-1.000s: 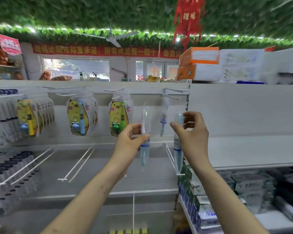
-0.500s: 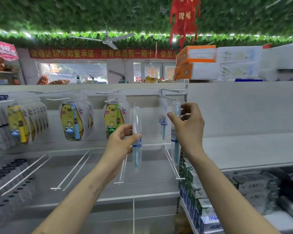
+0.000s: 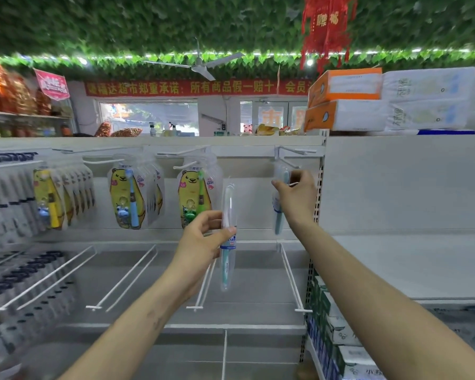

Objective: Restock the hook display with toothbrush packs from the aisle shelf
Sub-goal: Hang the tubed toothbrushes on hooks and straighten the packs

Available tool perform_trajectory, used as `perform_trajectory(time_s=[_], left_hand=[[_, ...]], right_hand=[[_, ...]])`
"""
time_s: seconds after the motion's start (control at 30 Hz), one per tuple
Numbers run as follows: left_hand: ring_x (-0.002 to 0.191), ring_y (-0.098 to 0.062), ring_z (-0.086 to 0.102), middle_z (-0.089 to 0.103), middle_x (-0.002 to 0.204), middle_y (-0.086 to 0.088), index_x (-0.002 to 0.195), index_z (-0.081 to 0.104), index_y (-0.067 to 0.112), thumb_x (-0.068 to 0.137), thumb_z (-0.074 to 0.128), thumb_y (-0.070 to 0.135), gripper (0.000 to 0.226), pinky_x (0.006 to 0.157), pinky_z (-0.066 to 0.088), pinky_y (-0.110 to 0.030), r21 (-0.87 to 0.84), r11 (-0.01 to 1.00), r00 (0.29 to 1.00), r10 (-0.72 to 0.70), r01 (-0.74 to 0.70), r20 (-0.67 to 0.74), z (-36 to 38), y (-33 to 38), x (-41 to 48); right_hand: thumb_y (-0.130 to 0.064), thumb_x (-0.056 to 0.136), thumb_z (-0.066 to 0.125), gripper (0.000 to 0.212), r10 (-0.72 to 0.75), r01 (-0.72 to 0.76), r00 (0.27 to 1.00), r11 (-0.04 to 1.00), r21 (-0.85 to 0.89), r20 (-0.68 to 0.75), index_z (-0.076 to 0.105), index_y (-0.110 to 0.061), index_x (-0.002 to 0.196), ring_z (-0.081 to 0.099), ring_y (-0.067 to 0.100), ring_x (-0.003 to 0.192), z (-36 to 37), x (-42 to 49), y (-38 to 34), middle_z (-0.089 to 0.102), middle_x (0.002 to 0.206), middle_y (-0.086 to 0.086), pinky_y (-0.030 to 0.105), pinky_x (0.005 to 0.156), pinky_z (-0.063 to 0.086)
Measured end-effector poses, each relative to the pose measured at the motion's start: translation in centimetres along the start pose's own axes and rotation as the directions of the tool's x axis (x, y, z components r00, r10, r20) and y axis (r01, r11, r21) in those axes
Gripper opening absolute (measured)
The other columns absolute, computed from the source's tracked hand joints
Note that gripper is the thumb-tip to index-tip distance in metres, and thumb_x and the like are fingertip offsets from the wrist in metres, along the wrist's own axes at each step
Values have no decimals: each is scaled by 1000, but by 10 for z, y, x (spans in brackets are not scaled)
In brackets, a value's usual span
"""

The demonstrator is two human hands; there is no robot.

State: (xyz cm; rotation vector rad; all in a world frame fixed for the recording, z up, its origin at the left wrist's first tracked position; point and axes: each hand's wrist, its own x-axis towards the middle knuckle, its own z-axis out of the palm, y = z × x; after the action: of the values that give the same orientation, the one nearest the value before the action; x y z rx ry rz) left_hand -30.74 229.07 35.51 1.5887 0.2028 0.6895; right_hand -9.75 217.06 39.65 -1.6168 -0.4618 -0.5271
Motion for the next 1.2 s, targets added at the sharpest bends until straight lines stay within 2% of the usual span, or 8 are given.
perform_trajectory(time_s=[0.2, 0.33, 0.43, 0.57, 0.67, 0.87, 1.0, 1.2], left_hand=[[104, -22, 74, 75, 111, 1, 116, 70, 24, 93, 78, 15, 26, 92, 63, -50, 13, 1000, 998, 4, -4, -60, -8, 2, -3], [107, -25, 74, 75, 112, 0, 118, 69, 24, 93, 79, 19, 28, 91, 63, -49, 16, 1000, 998, 23, -22, -53, -2, 3, -9], [107, -23, 74, 74, 116, 1, 120, 68, 25, 93, 78, 22, 29, 91, 63, -47, 12, 998, 998, 57, -56, -10, 10, 5, -15], [106, -18, 74, 74, 116, 6, 120, 69, 25, 94, 77, 20, 27, 88, 64, -40, -18, 992, 989, 126, -125, 72, 36, 12, -21], [101, -13, 75, 75, 112, 11, 118, 69, 25, 96, 75, 16, 25, 80, 62, -30, -42, 984, 977, 177, -173, 117, 55, 17, -25], [103, -16, 74, 78, 112, 7, 117, 72, 26, 98, 72, 19, 20, 88, 63, -35, -38, 977, 959, 213, -210, 188, 75, 19, -29], [103, -13, 74, 78, 110, 6, 117, 72, 23, 99, 70, 20, 18, 85, 62, -29, -22, 977, 956, 213, -213, 203, 83, 18, -29], [104, -9, 73, 77, 109, 12, 113, 72, 32, 101, 68, 28, 14, 87, 62, -35, -3, 981, 962, 193, -196, 191, 87, 12, -26]], right_hand=[[-27, 93, 79, 34, 16, -16, 999, 1000, -2, 30, 61, -12, 118, 59, 10, 81, 6, 7, 6, 61, 118, 6, 4, 47, 42], [-27, 92, 76, 40, -160, 160, 987, 980, -122, 4, 57, -18, 127, 56, 18, 107, -7, -16, 11, 53, 126, 1, 18, 76, 45], [-22, 99, 68, 22, -319, 320, 947, 947, -22, 37, 63, -18, 120, 58, 8, 99, -25, -48, 4, 58, 116, -2, 26, 79, 51], [-30, 102, 66, 21, -251, 167, 915, 948, 272, 316, 68, -22, 121, 68, 12, 103, -54, -78, -29, 70, 110, -5, 31, 84, 59], [-23, 98, 72, 20, -198, 34, 890, 928, 371, 411, 73, -19, 118, 73, 18, 98, -77, -82, -48, 76, 104, -1, 35, 79, 62], [-17, 90, 81, 24, -165, 14, 930, 909, 416, 330, 75, -15, 113, 75, 23, 92, -107, -78, -57, 77, 101, 8, 34, 75, 61], [-16, 90, 80, 19, -159, 34, 945, 916, 399, 285, 74, -16, 108, 72, 17, 85, -111, -76, -60, 74, 100, 14, 26, 69, 58], [-19, 92, 79, 15, -109, 1, 955, 932, 361, 278, 74, -15, 105, 69, 17, 81, -105, -72, -55, 74, 97, 12, 33, 67, 61]])
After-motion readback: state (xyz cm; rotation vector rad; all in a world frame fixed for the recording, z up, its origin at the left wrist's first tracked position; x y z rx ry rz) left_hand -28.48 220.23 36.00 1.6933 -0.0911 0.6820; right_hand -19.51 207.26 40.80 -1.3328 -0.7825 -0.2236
